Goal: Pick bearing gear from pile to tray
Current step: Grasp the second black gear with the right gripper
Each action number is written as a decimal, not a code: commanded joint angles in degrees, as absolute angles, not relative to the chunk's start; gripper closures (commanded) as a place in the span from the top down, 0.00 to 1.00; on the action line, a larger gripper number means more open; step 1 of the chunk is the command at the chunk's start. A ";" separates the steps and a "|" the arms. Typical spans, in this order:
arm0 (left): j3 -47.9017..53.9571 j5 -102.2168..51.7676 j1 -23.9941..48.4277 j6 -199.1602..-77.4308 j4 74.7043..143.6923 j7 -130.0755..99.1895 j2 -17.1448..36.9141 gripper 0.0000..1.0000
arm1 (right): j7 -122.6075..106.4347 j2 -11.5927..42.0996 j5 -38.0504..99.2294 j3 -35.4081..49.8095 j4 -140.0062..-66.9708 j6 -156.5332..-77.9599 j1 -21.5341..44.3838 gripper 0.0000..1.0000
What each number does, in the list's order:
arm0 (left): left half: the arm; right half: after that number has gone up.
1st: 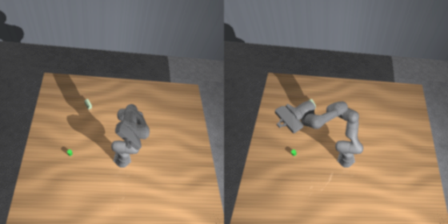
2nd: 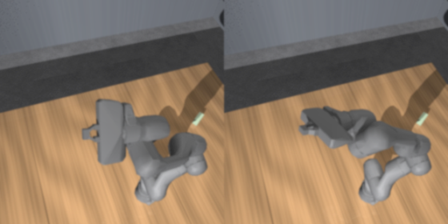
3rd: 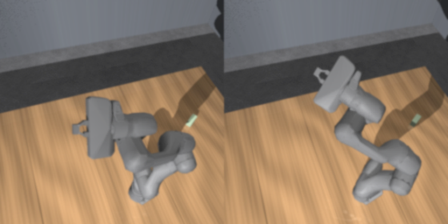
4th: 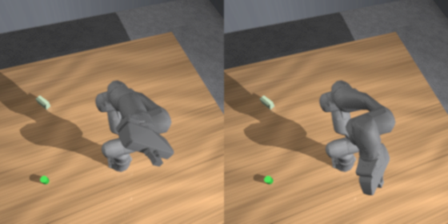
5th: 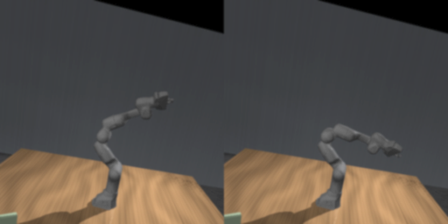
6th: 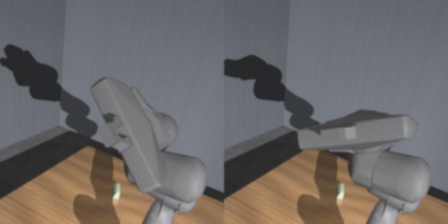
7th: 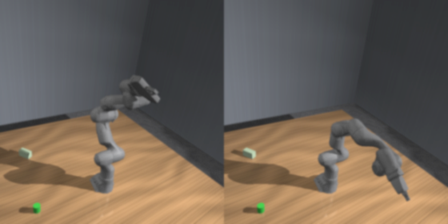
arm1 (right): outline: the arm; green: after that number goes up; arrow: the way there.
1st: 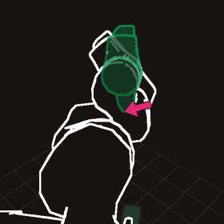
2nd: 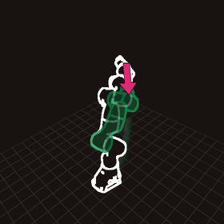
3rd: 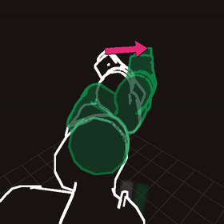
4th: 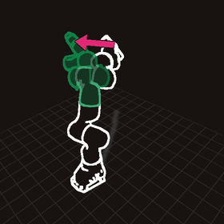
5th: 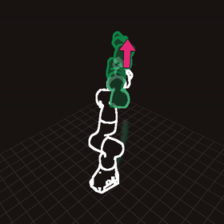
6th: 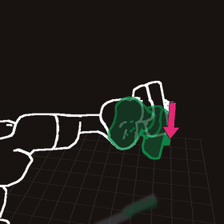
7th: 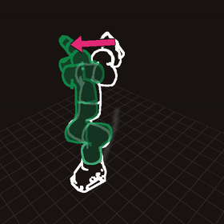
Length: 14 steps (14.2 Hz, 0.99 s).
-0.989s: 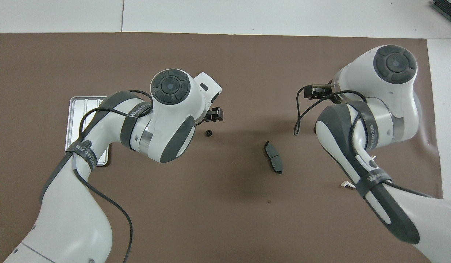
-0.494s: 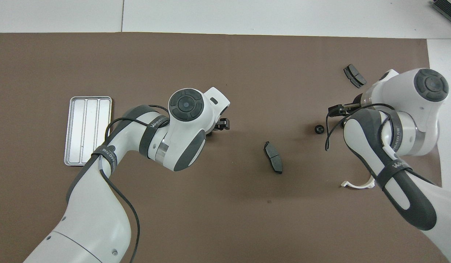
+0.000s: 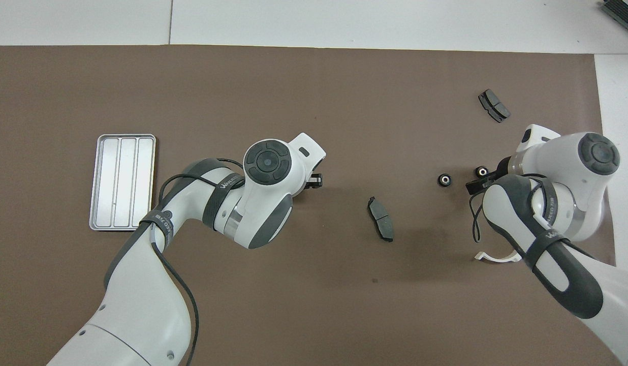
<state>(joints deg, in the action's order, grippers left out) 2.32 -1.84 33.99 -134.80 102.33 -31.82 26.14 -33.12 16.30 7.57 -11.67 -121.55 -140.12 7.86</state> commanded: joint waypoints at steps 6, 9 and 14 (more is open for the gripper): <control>1.49 -1.67 34.01 -138.78 106.17 -30.15 24.61 0.48 | -35.42 15.03 8.88 -11.43 -123.31 -141.94 7.47 0.50; 1.49 -1.67 34.01 -138.87 106.26 -30.06 24.70 0.45 | -35.25 15.03 8.88 -11.43 -123.22 -141.94 7.47 0.43; 1.49 -1.67 34.01 -138.34 106.26 -30.06 24.61 0.15 | -33.85 15.20 8.88 -11.43 -123.05 -142.91 7.47 0.00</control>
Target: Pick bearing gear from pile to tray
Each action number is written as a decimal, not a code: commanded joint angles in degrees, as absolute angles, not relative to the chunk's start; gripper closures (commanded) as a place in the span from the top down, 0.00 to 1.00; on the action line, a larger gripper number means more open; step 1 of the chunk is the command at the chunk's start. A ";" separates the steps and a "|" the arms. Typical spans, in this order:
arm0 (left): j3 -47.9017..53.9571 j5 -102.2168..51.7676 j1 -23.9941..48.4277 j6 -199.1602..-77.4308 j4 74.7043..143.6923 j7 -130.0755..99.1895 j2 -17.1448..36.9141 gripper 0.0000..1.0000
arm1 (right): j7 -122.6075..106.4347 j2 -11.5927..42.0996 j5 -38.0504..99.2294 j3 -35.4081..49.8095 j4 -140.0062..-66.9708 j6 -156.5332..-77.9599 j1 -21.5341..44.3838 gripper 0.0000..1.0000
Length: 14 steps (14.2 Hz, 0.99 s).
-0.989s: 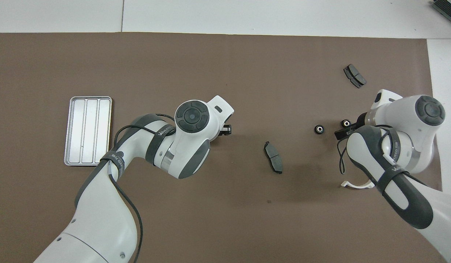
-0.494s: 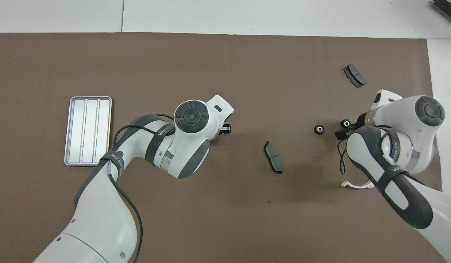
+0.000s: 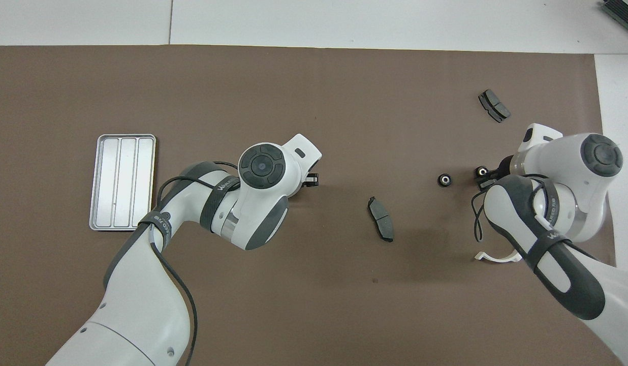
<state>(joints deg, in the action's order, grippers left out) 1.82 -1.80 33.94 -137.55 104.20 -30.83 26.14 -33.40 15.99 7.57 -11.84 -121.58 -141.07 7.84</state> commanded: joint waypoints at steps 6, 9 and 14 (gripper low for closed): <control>1.23 -1.67 32.00 -135.28 103.64 -29.97 24.87 0.06 | -24.11 13.63 8.79 -11.34 -114.62 -131.94 7.91 0.00; 1.49 -1.67 23.59 -131.84 100.37 -25.17 24.26 0.07 | -13.32 12.66 8.62 -10.29 -110.23 -125.80 8.52 0.00; 1.67 -2.20 10.31 -127.80 102.12 -8.48 20.57 0.10 | 6.10 12.66 7.56 -1.70 -105.82 -120.85 8.79 0.00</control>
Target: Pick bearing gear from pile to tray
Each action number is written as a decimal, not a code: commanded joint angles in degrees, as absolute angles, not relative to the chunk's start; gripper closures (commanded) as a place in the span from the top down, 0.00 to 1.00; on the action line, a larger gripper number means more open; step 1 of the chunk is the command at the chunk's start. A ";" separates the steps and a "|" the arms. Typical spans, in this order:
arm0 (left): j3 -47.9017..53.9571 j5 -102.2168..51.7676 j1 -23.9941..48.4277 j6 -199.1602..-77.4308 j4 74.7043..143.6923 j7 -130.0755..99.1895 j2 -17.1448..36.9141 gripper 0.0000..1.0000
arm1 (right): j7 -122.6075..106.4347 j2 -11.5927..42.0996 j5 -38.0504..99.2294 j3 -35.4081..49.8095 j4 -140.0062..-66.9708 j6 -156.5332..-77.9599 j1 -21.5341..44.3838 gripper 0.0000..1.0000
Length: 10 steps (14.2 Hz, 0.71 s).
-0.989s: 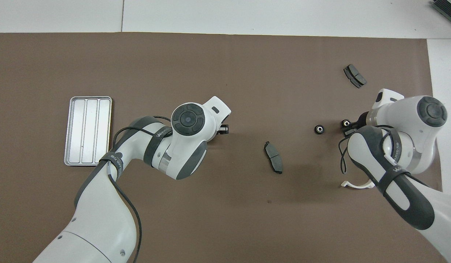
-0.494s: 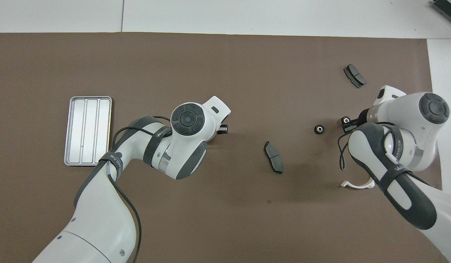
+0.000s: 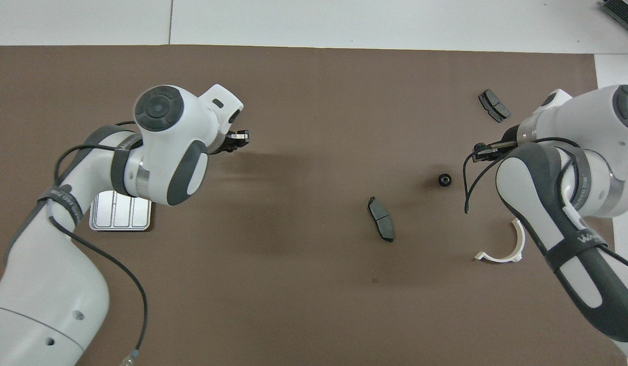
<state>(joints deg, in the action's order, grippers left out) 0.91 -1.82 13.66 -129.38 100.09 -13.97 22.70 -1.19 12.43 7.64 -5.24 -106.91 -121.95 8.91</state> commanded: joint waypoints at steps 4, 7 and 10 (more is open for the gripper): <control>1.50 -2.29 2.57 -127.88 105.72 6.82 19.16 0.10 | 23.25 13.18 3.34 7.01 -103.72 -121.99 9.58 0.00; 1.49 -2.29 -1.05 -129.81 109.15 14.39 17.93 0.09 | 36.86 16.16 1.51 13.68 -100.56 -124.01 10.46 0.00; 1.49 -2.29 -2.20 -133.06 112.23 16.44 17.05 0.46 | 55.14 22.83 -8.94 22.30 -94.68 -125.51 10.63 0.00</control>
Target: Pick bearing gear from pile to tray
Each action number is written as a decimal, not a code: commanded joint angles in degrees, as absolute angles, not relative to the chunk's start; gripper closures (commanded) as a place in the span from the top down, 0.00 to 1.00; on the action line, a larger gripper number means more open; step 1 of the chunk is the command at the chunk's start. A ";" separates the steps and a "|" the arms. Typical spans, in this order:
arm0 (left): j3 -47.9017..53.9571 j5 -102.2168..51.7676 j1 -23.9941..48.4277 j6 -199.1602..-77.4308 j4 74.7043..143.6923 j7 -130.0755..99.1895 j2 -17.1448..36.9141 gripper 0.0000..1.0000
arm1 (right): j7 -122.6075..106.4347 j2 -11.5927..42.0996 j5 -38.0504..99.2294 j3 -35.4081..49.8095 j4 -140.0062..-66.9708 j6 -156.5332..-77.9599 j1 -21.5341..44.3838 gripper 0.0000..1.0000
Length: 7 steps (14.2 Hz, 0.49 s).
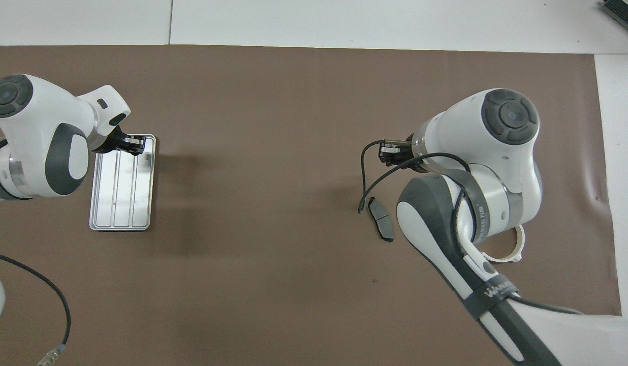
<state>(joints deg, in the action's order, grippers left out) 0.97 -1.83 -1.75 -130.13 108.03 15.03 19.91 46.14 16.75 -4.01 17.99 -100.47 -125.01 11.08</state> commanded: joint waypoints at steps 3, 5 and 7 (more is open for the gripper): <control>1.49 -2.29 -1.94 -133.07 111.97 16.52 17.14 0.71 | 68.95 31.26 -19.38 27.06 -89.83 -125.59 12.82 0.00; 1.49 -2.29 -1.50 -132.98 111.10 15.91 17.40 0.71 | 76.52 34.79 -27.30 29.87 -89.12 -126.99 13.27 0.00; 1.84 -2.29 -0.53 -132.72 109.96 13.11 17.75 0.68 | 78.75 36.47 -29.53 30.32 -89.30 -128.23 13.97 0.00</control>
